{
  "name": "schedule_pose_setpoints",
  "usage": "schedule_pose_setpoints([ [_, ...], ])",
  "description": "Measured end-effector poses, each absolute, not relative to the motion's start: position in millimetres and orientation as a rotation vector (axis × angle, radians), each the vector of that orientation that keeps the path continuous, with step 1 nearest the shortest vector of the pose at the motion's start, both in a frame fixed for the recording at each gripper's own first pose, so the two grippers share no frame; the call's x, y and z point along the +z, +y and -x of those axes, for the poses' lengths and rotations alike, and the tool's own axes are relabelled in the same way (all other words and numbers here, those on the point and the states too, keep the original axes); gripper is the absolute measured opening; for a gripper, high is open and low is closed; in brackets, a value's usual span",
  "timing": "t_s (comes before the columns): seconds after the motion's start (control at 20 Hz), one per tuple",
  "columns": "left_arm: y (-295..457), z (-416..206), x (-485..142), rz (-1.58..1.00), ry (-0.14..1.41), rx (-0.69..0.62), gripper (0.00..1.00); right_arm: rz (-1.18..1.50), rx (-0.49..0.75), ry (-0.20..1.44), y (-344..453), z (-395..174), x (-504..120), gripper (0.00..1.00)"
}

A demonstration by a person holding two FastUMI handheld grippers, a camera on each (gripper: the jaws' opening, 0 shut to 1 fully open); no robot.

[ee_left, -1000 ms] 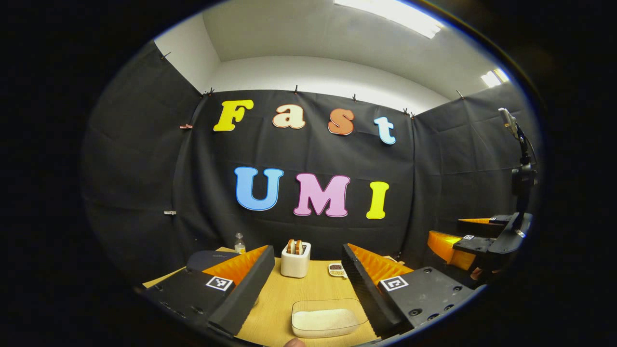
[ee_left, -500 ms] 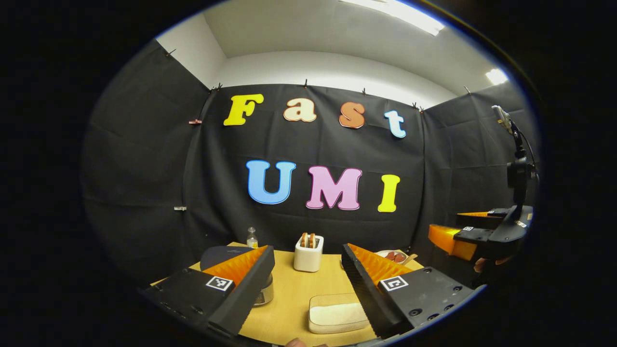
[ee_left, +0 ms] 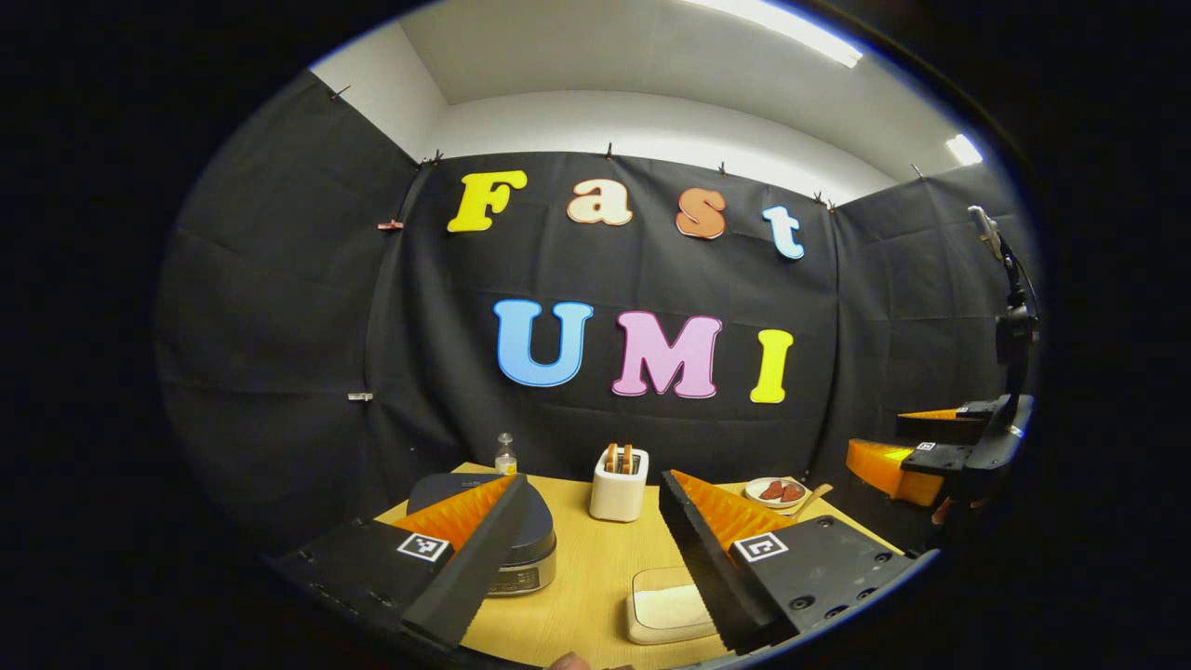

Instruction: Close the left gripper, press the button to open the rice cooker; take a wooden spoon from the chopstick holder with the right hand, scoop a spoonful of rice and pour it into the rice cooker, then put the wooden spoon back into the chopstick holder.

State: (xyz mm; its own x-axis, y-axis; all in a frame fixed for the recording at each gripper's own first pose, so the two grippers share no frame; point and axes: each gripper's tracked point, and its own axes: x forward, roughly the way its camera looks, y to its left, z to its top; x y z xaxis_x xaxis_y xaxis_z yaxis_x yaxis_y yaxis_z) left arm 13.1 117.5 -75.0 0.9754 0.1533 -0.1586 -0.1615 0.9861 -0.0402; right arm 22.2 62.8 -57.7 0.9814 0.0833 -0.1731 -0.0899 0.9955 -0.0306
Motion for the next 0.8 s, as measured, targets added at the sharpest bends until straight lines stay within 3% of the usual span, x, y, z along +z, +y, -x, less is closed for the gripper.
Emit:
schedule_pose_setpoints([
  [0.6, 159.9, -67.6, -124.0, 0.03, 0.274, 0.384, 0.95, -0.092, 0.331, 0.219, 101.6, -70.9, -98.0, 0.98],
  [0.8, 184.6, -87.4, -150.6, 0.047, 0.326, 0.418, 0.95, -0.106, 0.333, 0.224, 98.6, -79.8, -97.0, 0.98],
])
